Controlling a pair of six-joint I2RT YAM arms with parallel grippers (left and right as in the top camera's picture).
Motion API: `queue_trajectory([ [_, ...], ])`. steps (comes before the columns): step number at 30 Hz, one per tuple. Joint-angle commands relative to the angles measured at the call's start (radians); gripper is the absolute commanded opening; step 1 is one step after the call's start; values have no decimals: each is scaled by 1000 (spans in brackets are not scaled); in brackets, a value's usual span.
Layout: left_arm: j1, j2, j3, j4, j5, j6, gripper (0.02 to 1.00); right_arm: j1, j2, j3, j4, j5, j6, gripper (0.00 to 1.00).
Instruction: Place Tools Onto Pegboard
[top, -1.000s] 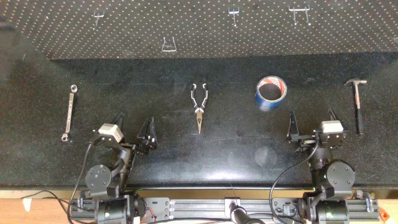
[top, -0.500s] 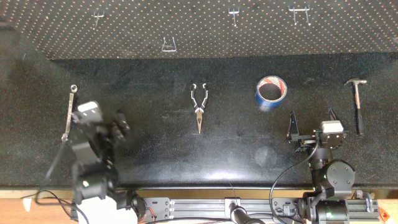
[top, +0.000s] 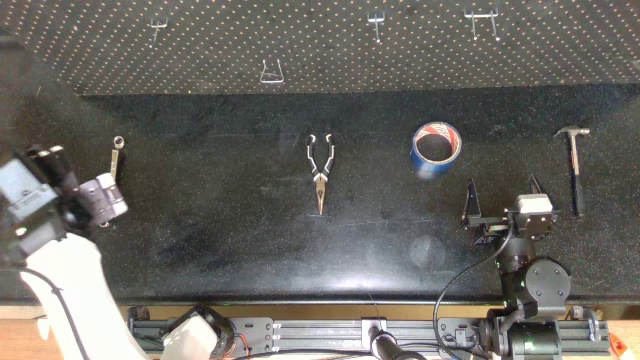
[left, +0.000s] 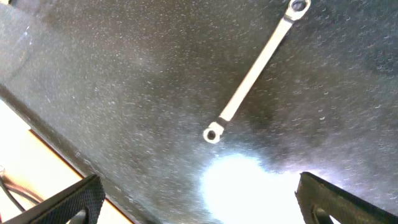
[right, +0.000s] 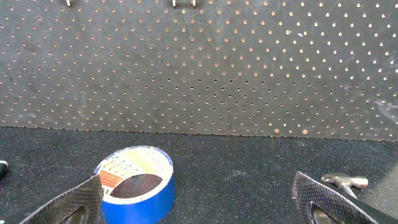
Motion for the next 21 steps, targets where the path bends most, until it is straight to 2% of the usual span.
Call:
queue_trajectory([
  [1,125,94,49,-39,214,332,993,6,-11,-4,-3,9,-11,996],
  [3,124,141,60,-76,239,433,993,6,-11,-4,-3,9,-11,996],
  [5,101,198,76,-105,248,459,996,6,-11,-4,-3,9,-11,996],
  [12,62,507,250,-130,297,420,996,6,-11,-4,-3,9,-11,996],
  [21,5,703,418,-171,283,401,996,6,-11,-4,-3,9,-11,996],
])
